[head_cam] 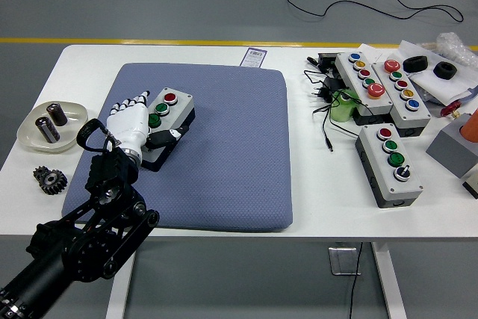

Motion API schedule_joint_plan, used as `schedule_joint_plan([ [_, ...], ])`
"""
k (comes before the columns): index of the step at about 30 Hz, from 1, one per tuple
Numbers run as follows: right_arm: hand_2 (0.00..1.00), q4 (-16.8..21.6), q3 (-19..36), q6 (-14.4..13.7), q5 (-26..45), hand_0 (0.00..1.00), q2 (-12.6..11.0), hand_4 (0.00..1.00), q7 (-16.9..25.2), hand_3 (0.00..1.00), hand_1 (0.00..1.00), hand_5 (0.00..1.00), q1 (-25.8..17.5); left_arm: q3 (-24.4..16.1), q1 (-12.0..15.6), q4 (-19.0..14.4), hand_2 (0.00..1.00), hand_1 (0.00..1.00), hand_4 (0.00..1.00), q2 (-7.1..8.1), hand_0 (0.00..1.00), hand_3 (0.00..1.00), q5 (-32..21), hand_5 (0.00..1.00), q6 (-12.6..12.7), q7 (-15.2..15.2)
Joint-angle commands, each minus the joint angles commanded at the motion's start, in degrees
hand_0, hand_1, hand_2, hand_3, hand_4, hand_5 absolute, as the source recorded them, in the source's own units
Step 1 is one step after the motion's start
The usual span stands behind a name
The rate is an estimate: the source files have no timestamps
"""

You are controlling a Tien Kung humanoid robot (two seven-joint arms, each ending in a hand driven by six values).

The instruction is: Pick up the button,place it on the desk,press the button,press the button

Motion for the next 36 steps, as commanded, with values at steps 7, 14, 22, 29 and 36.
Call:
schedule_joint_plan([
  [7, 0.675, 0.0, -0.2, 0.0, 0.1, 0.653, 0.0, 0.437, 0.0, 0.591, 0.654, 0.293, 0.0, 0.8, -1.2, 1.4, 0.998, 0.998, 0.998, -0.52, 0.998, 0.998, 0.0, 0.664, -4.4, 0.0],
  [14, 0.675, 0.0, 0.0, 0.0, 0.0, 0.653, -0.1, 0.437, 0.1, 0.591, 0.654, 0.292, 0.0, 0.1, -2.3, 2.9, 0.998, 0.998, 0.958, -0.82, 0.912, 0.998, 0.0, 0.443, -9.0, 0.0],
  [22, 0.675, 0.0, 0.2, 0.0, 0.0, 0.653, -0.2, 0.437, 0.2, 0.591, 0.654, 0.292, 0.0, -0.7, -3.1, 3.0, 0.998, 0.985, 0.915, -0.82, 0.809, 0.998, 0.0, 0.367, -11.0, 0.0],
  [29, 0.675, 0.0, 0.3, 0.0, -0.2, 0.653, -0.3, 0.437, 0.2, 0.591, 0.654, 0.296, 0.1, -1.5, -3.7, 4.5, 0.914, 0.693, 0.782, -0.82, 0.477, 0.998, 0.0, 0.2, -12.0, 0.0],
  [36, 0.675, 0.0, 0.4, 0.0, -0.3, 0.653, -0.3, 0.437, 0.2, 0.591, 0.653, 0.296, 0.1, -1.7, -3.7, 5.9, 0.271, 0.227, 0.507, -0.82, 0.328, 0.952, 0.0, 0.002, -11.8, 0.0],
])
